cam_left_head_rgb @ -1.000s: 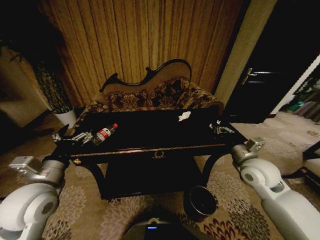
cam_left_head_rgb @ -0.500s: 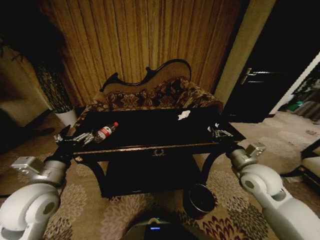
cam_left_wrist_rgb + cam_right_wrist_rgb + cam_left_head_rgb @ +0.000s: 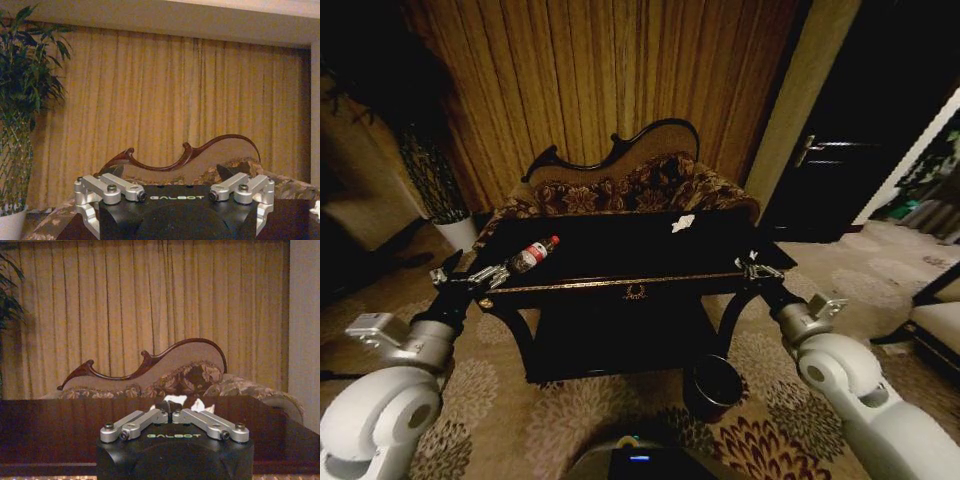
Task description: Move to the front of the table and place the trash on the table into the trash bin.
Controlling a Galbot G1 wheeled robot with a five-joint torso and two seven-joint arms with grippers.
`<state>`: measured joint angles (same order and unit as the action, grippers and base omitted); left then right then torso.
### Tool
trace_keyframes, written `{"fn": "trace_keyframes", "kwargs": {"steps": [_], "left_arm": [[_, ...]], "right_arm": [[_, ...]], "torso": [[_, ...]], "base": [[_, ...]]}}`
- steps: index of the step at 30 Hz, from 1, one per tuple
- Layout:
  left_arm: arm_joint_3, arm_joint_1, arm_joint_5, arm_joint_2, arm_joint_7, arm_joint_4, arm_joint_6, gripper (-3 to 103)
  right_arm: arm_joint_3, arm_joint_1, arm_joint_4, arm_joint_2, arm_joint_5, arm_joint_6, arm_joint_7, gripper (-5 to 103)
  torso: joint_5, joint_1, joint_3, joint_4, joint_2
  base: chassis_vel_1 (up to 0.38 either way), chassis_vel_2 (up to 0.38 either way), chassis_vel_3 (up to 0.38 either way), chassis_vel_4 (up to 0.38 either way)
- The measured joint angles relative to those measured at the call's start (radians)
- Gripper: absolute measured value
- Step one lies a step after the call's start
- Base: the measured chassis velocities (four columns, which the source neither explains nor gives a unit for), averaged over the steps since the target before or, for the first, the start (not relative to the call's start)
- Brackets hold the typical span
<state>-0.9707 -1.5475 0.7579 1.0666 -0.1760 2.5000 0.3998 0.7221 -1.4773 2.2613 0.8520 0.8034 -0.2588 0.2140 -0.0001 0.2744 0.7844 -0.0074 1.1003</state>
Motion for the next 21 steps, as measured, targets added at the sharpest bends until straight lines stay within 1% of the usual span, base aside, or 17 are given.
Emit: {"fn": "trace_keyframes", "kwargs": {"steps": [5,8,11,12,14,16,17,19,20,21], "left_arm": [[0.006,0.007,0.0,-0.003,0.0,0.0,0.0,100],[0.012,0.012,0.0,-0.003,0.0,0.0,0.0,100],[0.011,0.012,0.0,-0.002,0.0,0.0,0.0,100],[0.006,0.01,0.0,-0.002,0.0,0.0,0.0,100],[0.002,0.008,0.0,-0.001,0.0,0.0,-0.001,100],[-0.005,0.006,0.0,0.001,0.0,0.0,-0.001,100],[-0.008,0.006,0.001,0.002,0.0,0.0,-0.002,100],[-0.009,0.006,0.002,0.003,-0.001,0.0,-0.002,100],[-0.011,0.005,0.004,0.004,-0.001,0.0,-0.002,100],[-0.012,0.004,0.004,0.004,-0.001,0.0,-0.002,100]], "right_arm": [[-0.024,0.004,-0.026,0.018,-0.022,0.001,-0.004,0],[-0.063,0.001,-0.104,0.056,-0.061,0.0,-0.026,0],[-0.08,0.0,-0.155,0.076,-0.076,-0.001,-0.037,0],[-0.103,0.002,-0.228,0.099,-0.083,-0.002,-0.049,0],[-0.114,0.005,-0.255,0.108,-0.08,-0.002,-0.049,0],[-0.151,0.022,-0.351,0.134,-0.076,-0.002,-0.047,0],[-0.167,0.039,-0.409,0.148,-0.089,0.001,-0.048,0],[-0.174,0.049,-0.438,0.154,-0.096,0.003,-0.05,0],[-0.19,0.078,-0.513,0.167,-0.121,0.005,-0.06,0],[-0.197,0.092,-0.549,0.172,-0.135,0.006,-0.068,0]], "torso": [[0.0,0.0,0.0,0.0001,0.0],[0.0,0.0,0.0,0.0,0.0],[0.0,0.0,0.0,0.0,0.0],[0.0003,0.0,0.0,0.0,0.0],[0.0001,0.0,0.0,0.0,0.0],[0.0002,0.0,0.0,0.0,0.0],[0.0004,0.0,0.0,0.0,0.0],[0.0002,0.0,0.0,0.0,0.0],[0.0001,0.0,0.0,0.0001,0.0],[0.0001,0.0,0.0,0.0001,0.0]], "base": [[0.064,-0.062,-0.07,0.048],[0.0,0.0,0.0,0.0],[0.0,0.0,0.0,0.0],[0.0,0.0,0.0,0.0],[0.0,0.0,0.0,0.0],[0.0,0.0,0.0,0.0],[0.0,0.0,0.0,0.0],[0.0,0.0,0.0,0.0],[0.0,0.0,0.0,0.0],[0.0,0.0,0.0,0.0]]}}
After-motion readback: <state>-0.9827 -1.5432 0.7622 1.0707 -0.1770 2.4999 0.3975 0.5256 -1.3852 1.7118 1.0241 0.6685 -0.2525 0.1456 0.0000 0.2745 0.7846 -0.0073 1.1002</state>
